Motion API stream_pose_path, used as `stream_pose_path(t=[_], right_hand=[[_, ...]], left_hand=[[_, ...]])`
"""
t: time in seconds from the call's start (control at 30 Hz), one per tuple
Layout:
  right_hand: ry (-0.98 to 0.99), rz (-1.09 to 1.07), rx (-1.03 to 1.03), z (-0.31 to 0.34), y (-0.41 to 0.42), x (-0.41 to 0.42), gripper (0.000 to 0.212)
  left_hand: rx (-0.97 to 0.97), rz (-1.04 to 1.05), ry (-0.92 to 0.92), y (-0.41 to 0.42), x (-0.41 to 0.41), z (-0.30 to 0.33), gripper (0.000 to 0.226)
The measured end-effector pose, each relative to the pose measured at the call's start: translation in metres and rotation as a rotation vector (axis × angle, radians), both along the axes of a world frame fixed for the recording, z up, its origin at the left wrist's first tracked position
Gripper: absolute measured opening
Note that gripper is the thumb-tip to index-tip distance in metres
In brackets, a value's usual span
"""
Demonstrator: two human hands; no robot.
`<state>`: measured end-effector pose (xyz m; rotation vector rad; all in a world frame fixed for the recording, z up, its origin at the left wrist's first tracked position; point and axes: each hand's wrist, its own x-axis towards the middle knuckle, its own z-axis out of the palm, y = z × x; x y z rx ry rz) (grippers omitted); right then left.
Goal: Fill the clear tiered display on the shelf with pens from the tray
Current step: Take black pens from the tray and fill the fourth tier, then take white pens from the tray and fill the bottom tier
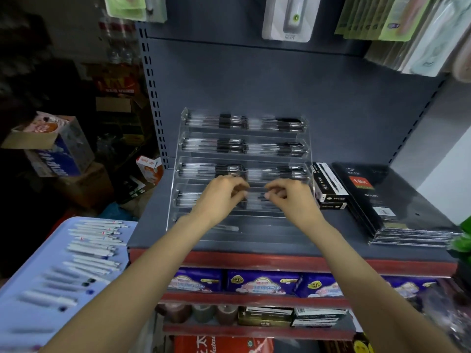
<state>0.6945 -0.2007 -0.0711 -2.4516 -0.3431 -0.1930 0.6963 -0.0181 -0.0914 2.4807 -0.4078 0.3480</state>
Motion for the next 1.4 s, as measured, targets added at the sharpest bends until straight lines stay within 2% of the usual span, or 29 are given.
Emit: stream_pose_path(t=[0.13, 0.23, 0.47, 0.7, 0.83, 0.93, 1.03, 1.23, 1.4], right_hand=[[0.050, 0.075, 0.215, -0.002, 0.052, -0.021, 0.024], [0.085, 0.164, 0.255, -0.016, 0.110, -0.043, 0.023], [0.207, 0.413, 0.098, -0.068, 0.274, -0.100, 0.024], [0.354, 0.394, -0.093, -0.146, 0.397, -0.132, 0.027], [0.502, 0.422, -0.214, -0.189, 0.425, -0.150, 0.030], [0.565, 0.449, -0.324, -0.208, 0.436, -0.160, 0.041], [0.553, 0.440, -0.425, -0.216, 0.443, -0.165, 0.044], [0.570, 0.465, -0.459, -0.217, 0.452, -0.166, 0.026], [0.502, 0.464, -0.601, -0.215, 0.458, -0.164, 0.017]], left_hand=[[-0.120, 0.048, -0.064, 0.046, -0.039, -0.008, 0.022], [-0.135, 0.172, -0.084, 0.102, -0.072, -0.022, 0.021], [-0.145, 0.437, 0.140, 0.261, -0.140, -0.078, 0.017], [-0.043, 0.419, 0.378, 0.396, -0.195, -0.145, 0.019], [0.169, 0.280, 0.571, 0.432, -0.217, -0.185, 0.032], [0.231, 0.196, 0.652, 0.451, -0.222, -0.204, 0.040], [0.204, 0.194, 0.646, 0.461, -0.224, -0.215, 0.038], [0.109, 0.225, 0.604, 0.462, -0.221, -0.221, 0.027], [0.212, 0.227, 0.555, 0.461, -0.216, -0.220, 0.027]])
